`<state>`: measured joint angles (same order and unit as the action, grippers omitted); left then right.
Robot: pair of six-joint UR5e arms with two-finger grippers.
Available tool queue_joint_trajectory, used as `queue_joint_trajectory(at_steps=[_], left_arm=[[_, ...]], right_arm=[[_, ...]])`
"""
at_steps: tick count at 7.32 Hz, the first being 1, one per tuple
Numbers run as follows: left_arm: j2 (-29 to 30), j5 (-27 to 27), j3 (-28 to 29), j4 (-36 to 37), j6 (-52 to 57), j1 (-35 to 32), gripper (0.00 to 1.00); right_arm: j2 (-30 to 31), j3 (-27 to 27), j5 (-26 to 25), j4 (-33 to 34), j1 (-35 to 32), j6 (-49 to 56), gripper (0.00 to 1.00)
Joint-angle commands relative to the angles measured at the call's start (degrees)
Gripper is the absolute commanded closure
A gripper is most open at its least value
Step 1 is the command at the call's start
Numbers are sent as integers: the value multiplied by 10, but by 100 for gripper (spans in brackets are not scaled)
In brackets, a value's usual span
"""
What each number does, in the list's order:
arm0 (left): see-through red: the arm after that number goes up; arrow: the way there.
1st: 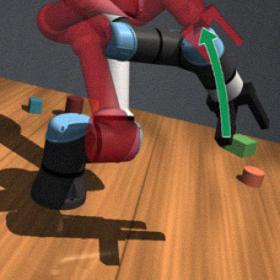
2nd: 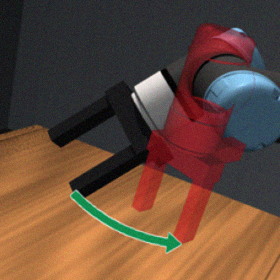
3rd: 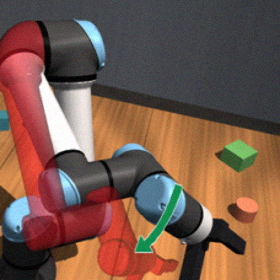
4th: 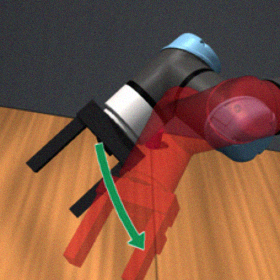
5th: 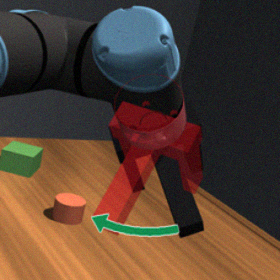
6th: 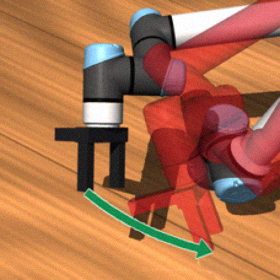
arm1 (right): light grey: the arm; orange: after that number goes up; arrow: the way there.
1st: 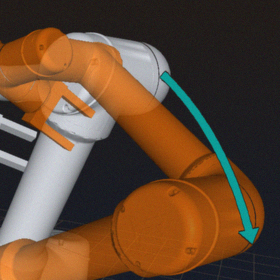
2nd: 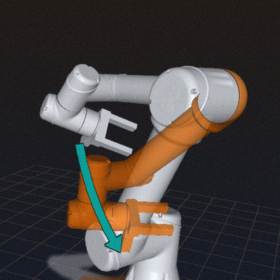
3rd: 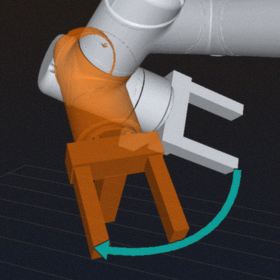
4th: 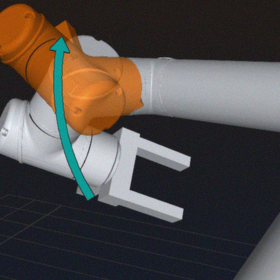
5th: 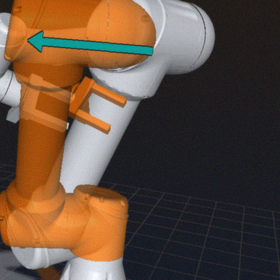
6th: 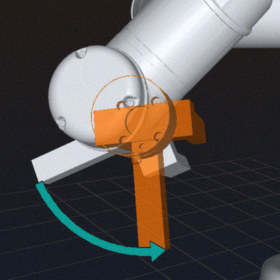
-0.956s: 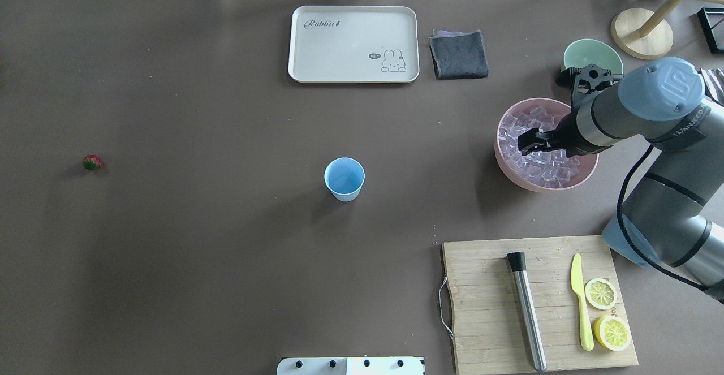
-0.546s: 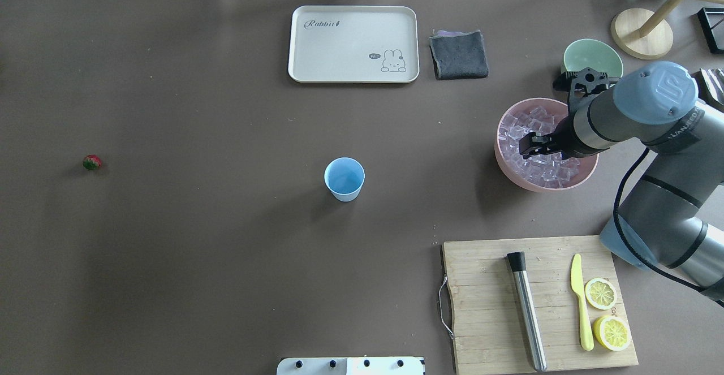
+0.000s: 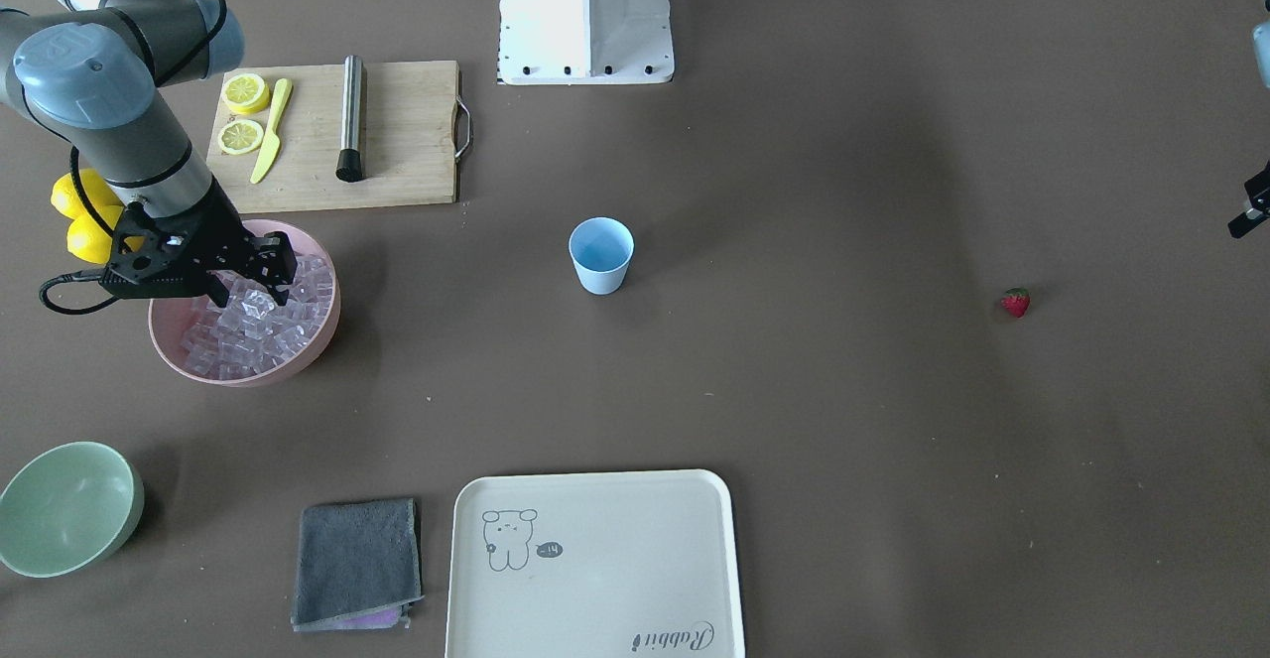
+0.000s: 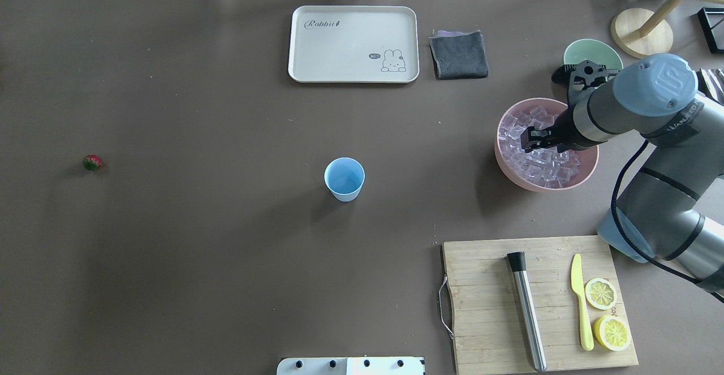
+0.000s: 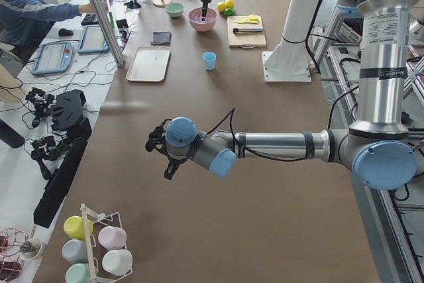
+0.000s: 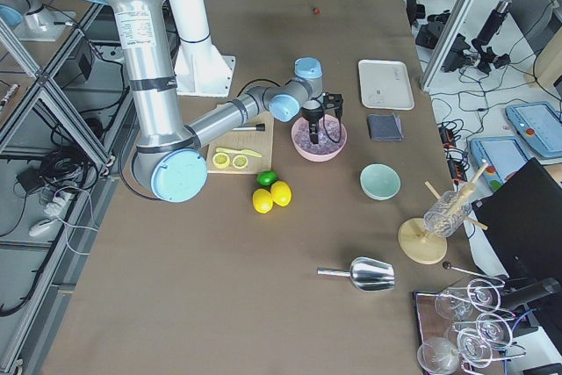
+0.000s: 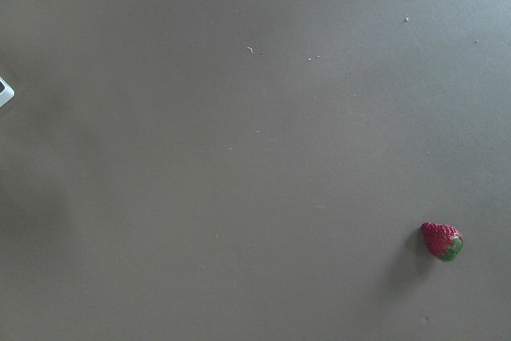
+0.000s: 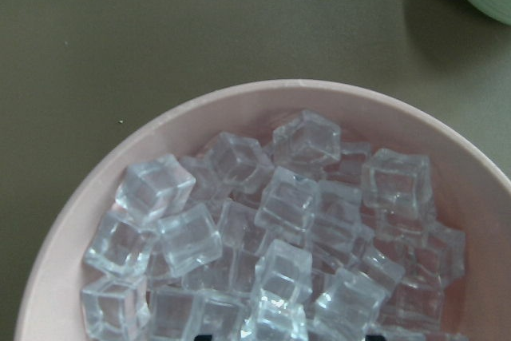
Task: Put ice and strawberries in cup
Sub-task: 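Close the right gripper on an ice cube and lift it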
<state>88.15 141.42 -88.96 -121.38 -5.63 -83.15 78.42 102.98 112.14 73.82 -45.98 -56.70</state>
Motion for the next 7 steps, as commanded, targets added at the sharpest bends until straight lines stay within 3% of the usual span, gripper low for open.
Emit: queue_joint_trajectory(at_steps=[1, 2, 3, 4, 6, 7], left_arm=[[0, 0, 0, 0, -1, 1, 2], [1, 0, -1, 0, -1, 1, 2], [1, 0, 0, 0, -1, 1, 2], [1, 0, 0, 1, -1, 2, 2], [1, 1, -1, 0, -1, 2, 2], [1, 1, -1, 0, -1, 2, 2]], right_arm=[[-13, -13, 0, -1, -4, 2, 30], [-12, -14, 0, 0, -4, 2, 34], [-12, -13, 1, -1, -5, 2, 60], [-13, -9, 1, -1, -6, 1, 100], [-12, 3, 8, 2, -14, 1, 100], [-14, 27, 14, 38, -20, 1, 100]])
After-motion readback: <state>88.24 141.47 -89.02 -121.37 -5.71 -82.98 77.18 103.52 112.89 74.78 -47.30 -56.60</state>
